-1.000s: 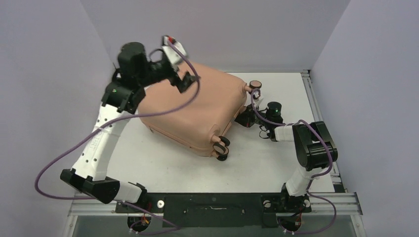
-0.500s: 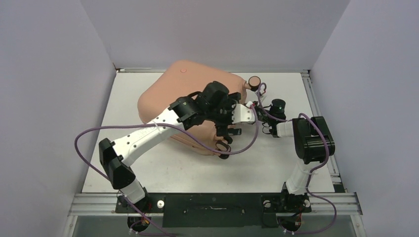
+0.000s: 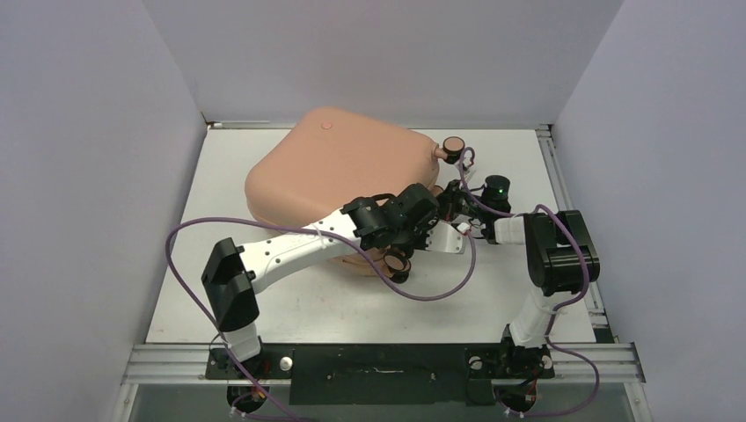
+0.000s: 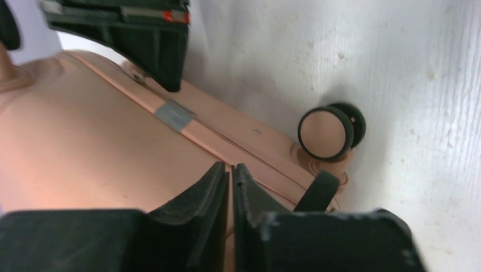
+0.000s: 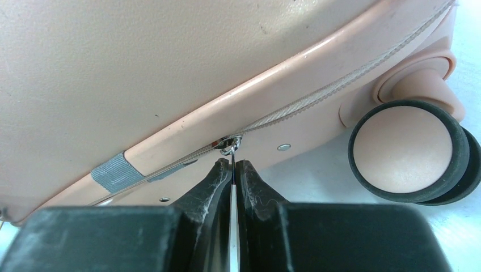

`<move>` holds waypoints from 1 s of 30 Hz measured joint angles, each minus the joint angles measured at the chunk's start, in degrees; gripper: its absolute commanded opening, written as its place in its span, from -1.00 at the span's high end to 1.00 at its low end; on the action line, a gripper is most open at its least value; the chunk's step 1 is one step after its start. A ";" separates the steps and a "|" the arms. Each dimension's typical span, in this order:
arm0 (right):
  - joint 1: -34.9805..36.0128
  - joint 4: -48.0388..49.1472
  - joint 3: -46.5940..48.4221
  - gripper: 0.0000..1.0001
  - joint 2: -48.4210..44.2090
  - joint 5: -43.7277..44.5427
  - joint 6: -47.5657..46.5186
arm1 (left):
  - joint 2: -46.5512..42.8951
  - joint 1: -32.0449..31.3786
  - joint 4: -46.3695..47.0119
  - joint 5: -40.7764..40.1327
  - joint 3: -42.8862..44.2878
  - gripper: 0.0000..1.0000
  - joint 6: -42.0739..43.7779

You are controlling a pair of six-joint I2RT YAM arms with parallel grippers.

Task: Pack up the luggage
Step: Zip the luggage at the center of the board.

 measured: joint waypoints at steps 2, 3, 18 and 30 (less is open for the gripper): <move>0.00 -0.04 0.00 0.90 0.00 0.04 -0.15 | 0.59 0.04 -1.33 -0.52 -0.44 1.00 -0.09; 0.00 -0.07 0.00 0.90 0.00 0.04 -0.24 | 0.90 0.17 -1.81 -0.83 -0.55 1.00 -0.09; -4.04 -5.20 0.04 0.90 -3.32 5.14 -6.29 | -2.80 1.68 -2.29 2.40 -4.35 1.00 0.83; -4.31 -11.43 7.82 0.90 -0.20 11.45 -11.41 | -10.99 2.62 3.13 7.02 -13.16 1.00 1.75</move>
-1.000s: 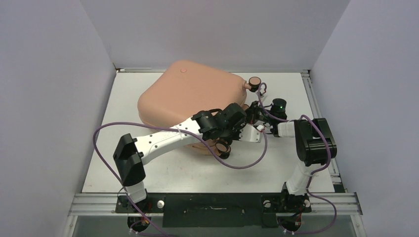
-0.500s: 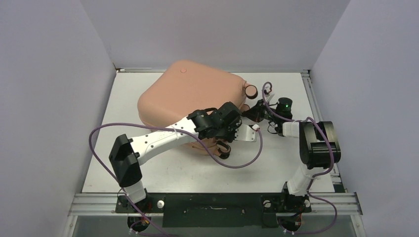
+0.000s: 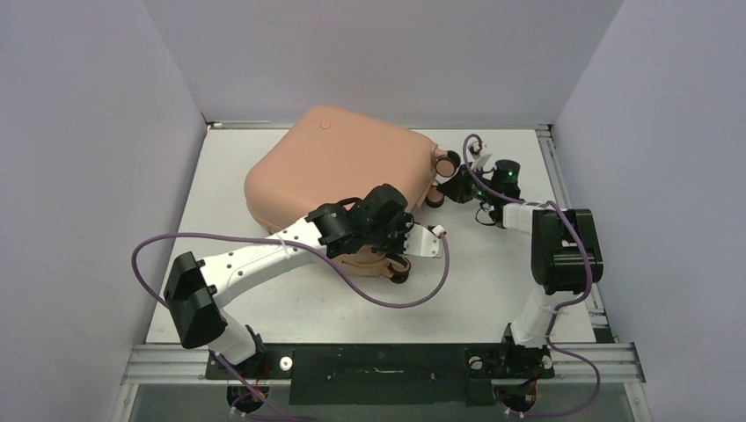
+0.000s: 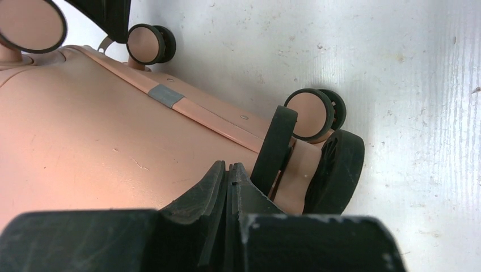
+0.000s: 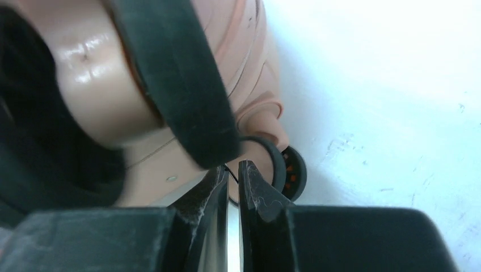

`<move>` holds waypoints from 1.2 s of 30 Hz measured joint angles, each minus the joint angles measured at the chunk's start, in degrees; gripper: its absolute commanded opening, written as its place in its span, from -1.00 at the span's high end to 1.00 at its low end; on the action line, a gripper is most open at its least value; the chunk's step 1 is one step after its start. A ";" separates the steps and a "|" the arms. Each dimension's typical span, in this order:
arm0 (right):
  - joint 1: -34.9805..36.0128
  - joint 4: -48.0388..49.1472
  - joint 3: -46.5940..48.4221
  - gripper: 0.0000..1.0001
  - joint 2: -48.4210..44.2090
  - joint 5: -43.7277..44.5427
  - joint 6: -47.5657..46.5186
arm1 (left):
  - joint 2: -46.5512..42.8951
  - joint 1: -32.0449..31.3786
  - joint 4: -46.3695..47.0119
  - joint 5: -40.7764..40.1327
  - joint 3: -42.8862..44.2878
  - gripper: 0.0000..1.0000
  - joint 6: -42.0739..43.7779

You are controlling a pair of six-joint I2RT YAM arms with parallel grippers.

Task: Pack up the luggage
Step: Zip the luggage at the center of the board.

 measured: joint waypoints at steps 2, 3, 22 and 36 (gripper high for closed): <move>0.81 -1.16 1.75 0.90 0.85 2.10 -1.27 | -0.31 0.26 0.50 0.59 -0.48 1.00 0.02; 1.22 -1.86 2.69 0.90 1.57 2.71 -1.53 | -0.46 0.39 0.70 0.74 -0.63 1.00 0.13; 4.35 -9.27 29.24 0.90 16.04 22.23 -3.45 | -5.75 4.68 -5.70 3.45 -3.98 1.00 1.11; 6.29 -9.75 18.16 0.27 18.05 12.48 -0.13 | -10.36 13.38 -19.30 16.46 1.14 -0.95 -2.89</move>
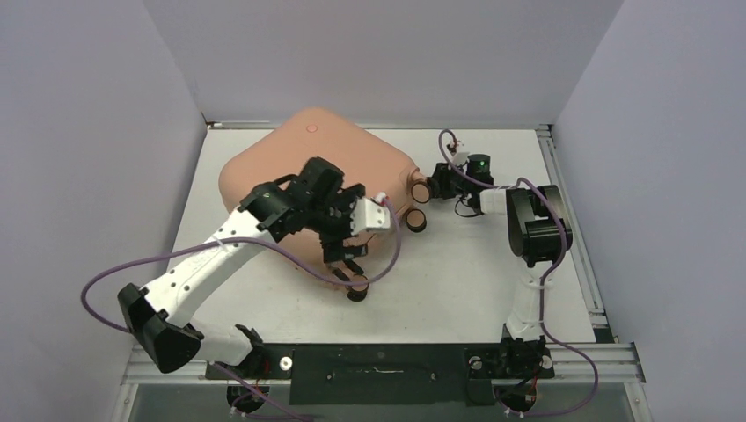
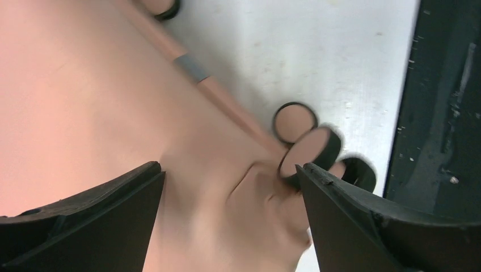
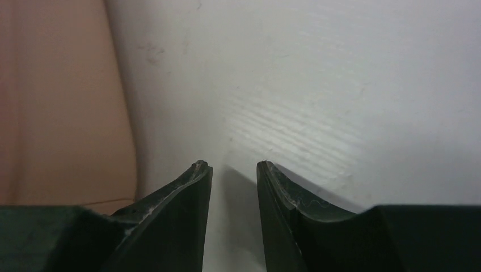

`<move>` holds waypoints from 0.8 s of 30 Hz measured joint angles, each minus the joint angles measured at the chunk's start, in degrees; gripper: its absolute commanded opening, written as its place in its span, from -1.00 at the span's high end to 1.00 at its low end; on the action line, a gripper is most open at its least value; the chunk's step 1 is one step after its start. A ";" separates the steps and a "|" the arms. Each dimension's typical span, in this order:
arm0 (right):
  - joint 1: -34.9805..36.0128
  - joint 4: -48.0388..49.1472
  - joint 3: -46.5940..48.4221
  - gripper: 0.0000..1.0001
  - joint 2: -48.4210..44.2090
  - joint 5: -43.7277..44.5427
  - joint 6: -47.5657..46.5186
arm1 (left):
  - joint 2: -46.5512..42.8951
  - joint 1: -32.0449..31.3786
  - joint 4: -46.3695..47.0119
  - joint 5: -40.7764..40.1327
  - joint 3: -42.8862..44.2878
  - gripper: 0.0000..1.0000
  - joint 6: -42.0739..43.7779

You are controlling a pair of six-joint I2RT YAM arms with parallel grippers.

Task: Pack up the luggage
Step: Zip the luggage at the center of the board, then move the luggage to the center of the board.

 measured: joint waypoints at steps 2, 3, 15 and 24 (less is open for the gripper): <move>0.42 2.25 -3.48 0.28 -1.77 -2.64 1.79 | -2.29 4.07 -0.04 -0.17 1.42 -0.93 -1.88; 0.74 2.75 -4.94 0.28 -2.73 -3.67 2.78 | -3.58 6.69 0.50 -0.52 1.88 -0.92 -3.50; -0.26 8.02 -14.64 -0.11 -14.21 -5.75 5.18 | -12.76 39.19 18.64 -18.88 -3.54 -0.92 -27.58; 0.13 11.39 -13.22 -0.10 -15.45 -4.33 4.96 | -10.47 56.72 19.19 -31.47 -8.24 -0.43 -42.07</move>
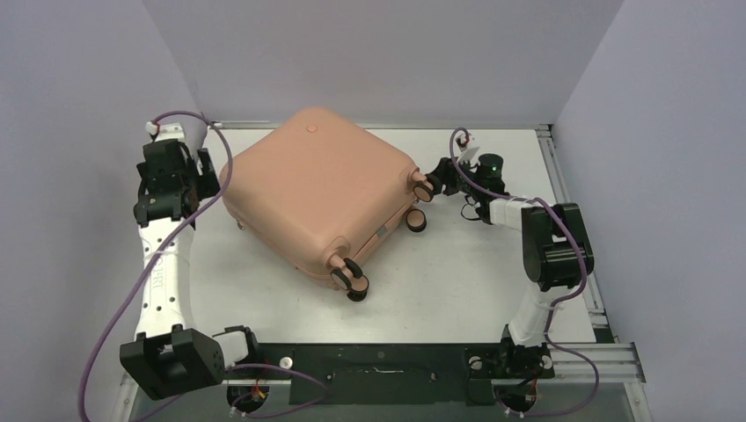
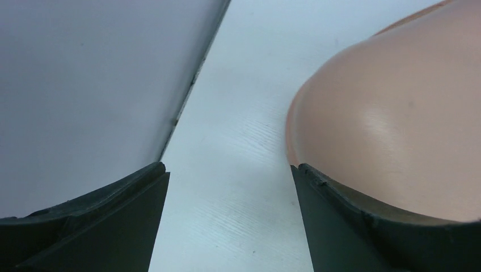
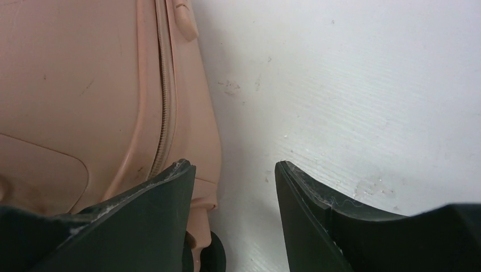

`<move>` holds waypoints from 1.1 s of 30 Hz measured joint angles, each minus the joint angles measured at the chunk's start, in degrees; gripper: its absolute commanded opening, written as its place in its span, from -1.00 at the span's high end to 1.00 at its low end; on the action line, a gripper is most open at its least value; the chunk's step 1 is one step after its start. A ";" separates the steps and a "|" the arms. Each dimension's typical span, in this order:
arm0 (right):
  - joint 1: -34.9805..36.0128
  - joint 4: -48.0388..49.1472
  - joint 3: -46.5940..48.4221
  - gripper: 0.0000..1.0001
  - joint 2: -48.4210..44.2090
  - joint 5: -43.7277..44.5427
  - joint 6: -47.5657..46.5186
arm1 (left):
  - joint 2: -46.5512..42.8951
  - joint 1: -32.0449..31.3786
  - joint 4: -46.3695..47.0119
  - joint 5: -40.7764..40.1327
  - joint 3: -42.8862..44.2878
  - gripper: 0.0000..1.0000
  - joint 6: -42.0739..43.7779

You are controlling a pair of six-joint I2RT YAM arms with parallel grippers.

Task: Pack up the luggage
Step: Move the luggage to the center of the board.

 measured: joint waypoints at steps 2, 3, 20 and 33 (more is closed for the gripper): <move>0.39 0.20 0.00 -0.10 0.31 -0.02 0.24 | 0.00 2.54 0.79 -0.79 -1.16 0.03 -2.40; 0.61 0.55 0.00 -0.10 0.63 -0.02 0.35 | 0.07 3.72 1.31 -0.92 -1.86 0.27 -3.50; 4.39 -1.64 15.65 -0.06 5.33 4.52 0.63 | 19.08 5.51 6.08 0.66 -4.33 0.84 -10.03; 5.97 12.50 17.88 0.21 15.76 -11.30 14.93 | 35.12 -1.64 6.03 3.45 5.62 0.82 -8.44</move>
